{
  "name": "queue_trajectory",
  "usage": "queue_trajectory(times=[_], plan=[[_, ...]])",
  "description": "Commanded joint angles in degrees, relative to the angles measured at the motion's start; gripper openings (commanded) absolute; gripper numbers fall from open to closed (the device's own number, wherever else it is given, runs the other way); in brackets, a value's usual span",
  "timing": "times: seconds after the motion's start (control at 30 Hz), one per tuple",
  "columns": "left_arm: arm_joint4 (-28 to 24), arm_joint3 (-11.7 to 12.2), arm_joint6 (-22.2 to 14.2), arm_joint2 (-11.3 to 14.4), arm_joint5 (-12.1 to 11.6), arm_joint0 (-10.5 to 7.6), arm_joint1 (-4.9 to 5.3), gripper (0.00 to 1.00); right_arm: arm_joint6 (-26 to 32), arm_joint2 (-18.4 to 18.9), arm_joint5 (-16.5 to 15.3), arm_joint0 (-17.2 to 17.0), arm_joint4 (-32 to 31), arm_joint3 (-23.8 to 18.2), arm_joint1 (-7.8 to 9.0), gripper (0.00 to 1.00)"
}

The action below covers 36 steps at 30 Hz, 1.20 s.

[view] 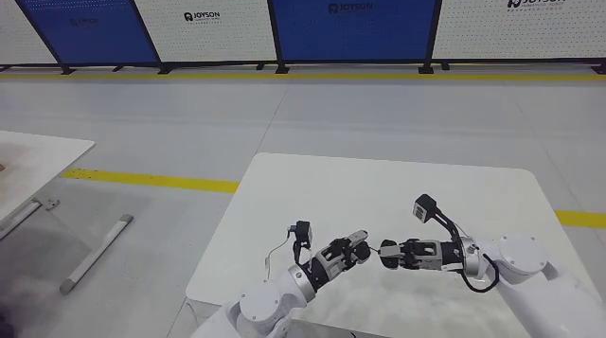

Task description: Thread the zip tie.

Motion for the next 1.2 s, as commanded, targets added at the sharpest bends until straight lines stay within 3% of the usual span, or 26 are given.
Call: queue_trajectory(times=[0.0, 0.3, 0.33, 0.4, 0.63, 0.73, 1.17], plan=[[0.04, -0.19, -0.28, -0.22, -0.21, 0.32, 0.06, 0.00, 0.00, 0.00, 0.00, 0.00, 0.00, 0.00, 0.00, 0.00], [0.85, -0.70, -0.71, -0.10, -1.03, 0.76, 0.09, 0.02, 0.00, 0.00, 0.00, 0.00, 0.00, 0.00, 0.00, 0.00], [0.95, -0.69, -0.78, -0.09, -1.08, 0.77, 0.09, 0.06, 0.00, 0.00, 0.00, 0.00, 0.00, 0.00, 0.00, 0.00], [1.13, -0.69, -0.88, -0.06, -1.17, 0.82, 0.10, 0.25, 0.00, 0.00, 0.00, 0.00, 0.00, 0.00, 0.00, 0.00], [1.38, -1.06, -1.28, -0.14, -1.39, 1.02, 0.14, 0.17, 0.00, 0.00, 0.00, 0.00, 0.00, 0.00, 0.00, 0.00], [1.45, -1.20, -1.37, -0.26, -1.35, 1.05, 0.16, 0.01, 0.00, 0.00, 0.00, 0.00, 0.00, 0.00, 0.00, 0.00], [2.43, -1.40, -1.22, -0.47, -1.16, 0.98, 0.20, 0.00, 0.00, 0.00, 0.00, 0.00, 0.00, 0.00, 0.00, 0.00]])
